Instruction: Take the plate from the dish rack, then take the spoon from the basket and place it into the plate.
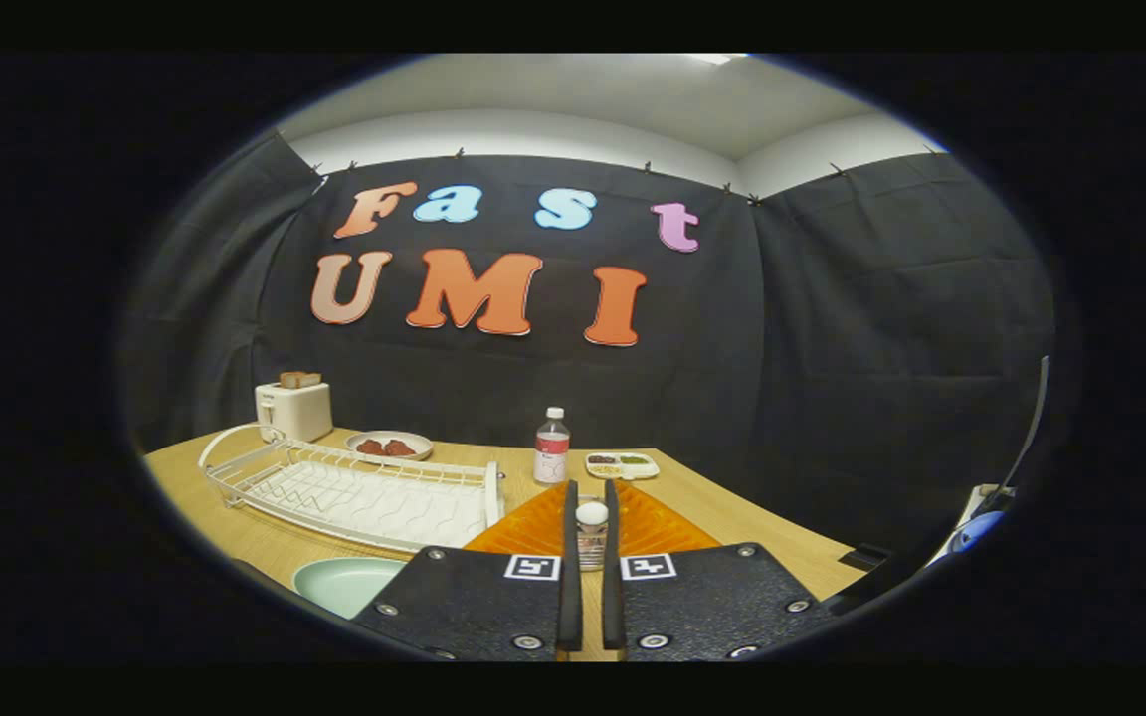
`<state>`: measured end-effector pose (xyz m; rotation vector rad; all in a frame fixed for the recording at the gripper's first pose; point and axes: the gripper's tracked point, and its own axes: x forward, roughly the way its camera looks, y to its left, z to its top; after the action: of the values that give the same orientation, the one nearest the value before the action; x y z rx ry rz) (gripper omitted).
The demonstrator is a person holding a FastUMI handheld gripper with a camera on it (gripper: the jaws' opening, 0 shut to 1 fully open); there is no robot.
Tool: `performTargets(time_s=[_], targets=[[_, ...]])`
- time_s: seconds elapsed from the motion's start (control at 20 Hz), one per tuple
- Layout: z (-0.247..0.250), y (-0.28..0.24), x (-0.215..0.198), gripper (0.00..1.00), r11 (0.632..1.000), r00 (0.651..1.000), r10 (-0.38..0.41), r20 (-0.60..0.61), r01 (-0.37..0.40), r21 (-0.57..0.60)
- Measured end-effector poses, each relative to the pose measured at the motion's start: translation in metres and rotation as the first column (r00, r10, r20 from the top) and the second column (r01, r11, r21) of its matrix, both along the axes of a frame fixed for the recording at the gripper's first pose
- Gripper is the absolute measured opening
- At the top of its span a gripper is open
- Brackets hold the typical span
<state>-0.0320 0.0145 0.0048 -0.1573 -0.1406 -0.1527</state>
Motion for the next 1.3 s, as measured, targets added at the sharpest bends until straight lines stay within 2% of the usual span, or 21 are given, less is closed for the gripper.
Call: performTargets(time_s=[0.5, 0.9, 1.3], targets=[[-0.032, 0.048, -0.049, 0.08, 0.993, 0.992, 0.116, -0.04, -0.115, 0.021], [-0.064, 0.085, -0.056, 0.08, 0.982, 0.978, 0.188, -0.09, -0.187, 0.014], [-0.088, 0.111, -0.048, 0.08, 0.975, 0.968, 0.216, -0.126, -0.219, -0.019]])
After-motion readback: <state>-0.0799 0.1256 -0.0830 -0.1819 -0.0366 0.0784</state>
